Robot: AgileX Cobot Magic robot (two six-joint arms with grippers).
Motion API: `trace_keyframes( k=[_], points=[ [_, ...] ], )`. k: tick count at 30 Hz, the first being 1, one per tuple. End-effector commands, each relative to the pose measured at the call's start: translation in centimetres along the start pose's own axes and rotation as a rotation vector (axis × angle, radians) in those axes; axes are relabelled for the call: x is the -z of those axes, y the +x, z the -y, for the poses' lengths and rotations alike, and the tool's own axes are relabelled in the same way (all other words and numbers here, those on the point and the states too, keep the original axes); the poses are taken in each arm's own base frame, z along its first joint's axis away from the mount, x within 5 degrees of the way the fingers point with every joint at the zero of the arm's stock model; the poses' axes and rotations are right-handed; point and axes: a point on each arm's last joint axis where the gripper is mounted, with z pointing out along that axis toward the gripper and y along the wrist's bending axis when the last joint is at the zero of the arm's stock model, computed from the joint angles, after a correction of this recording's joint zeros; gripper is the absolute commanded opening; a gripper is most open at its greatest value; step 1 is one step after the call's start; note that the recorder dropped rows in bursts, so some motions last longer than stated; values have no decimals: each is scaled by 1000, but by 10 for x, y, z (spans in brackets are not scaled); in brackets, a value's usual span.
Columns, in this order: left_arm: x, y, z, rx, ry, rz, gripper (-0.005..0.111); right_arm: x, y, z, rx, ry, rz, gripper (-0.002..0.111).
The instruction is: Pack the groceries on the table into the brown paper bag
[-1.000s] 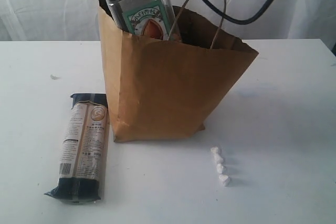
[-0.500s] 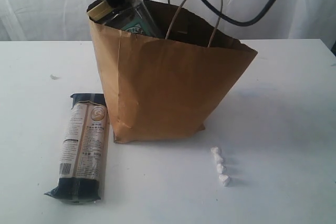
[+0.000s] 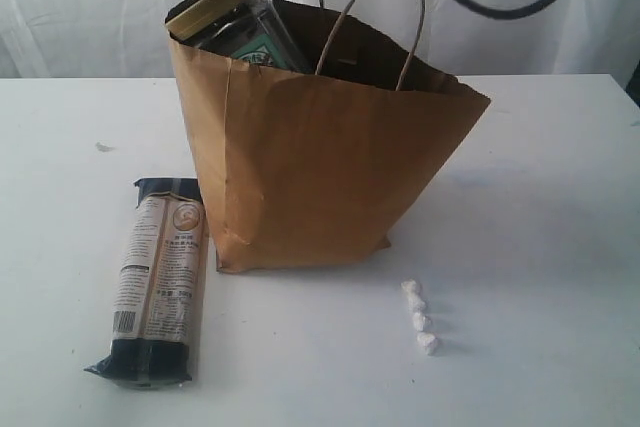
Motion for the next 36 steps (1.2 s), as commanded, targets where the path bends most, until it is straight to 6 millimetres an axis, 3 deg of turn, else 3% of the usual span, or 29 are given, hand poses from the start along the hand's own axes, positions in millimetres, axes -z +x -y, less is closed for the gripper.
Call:
trace_keyframes(
  k=[1, 5, 10, 13, 17, 21, 25, 31, 36],
  points=[
    [0, 1, 0, -9, 1, -3, 0, 42, -24, 5, 1, 18, 102, 105],
    [0, 1, 0, -9, 1, -3, 0, 85, -38, 10, 63, 67, 135, 105],
    [0, 1, 0, -9, 1, -3, 0, 123, -35, 23, 185, 204, 27, 105],
    [0, 1, 0, -9, 1, -3, 0, 143, -23, 37, 156, 349, -130, 103],
    [0, 1, 0, -9, 3, -4, 0, 161, -4, 57, 175, 590, -403, 91],
    [0, 1, 0, -9, 3, -4, 0, 165, 7, 72, 138, 725, -419, 77],
    [0, 1, 0, -9, 3, -4, 0, 159, 30, 88, 121, 768, -515, 54],
    [0, 1, 1, -9, 7, -4, 0, 148, 85, 112, 44, 788, -725, 0],
    [0, 1, 1, -9, 7, -4, 0, 147, 147, 127, -155, 687, -936, 0]
  ],
)
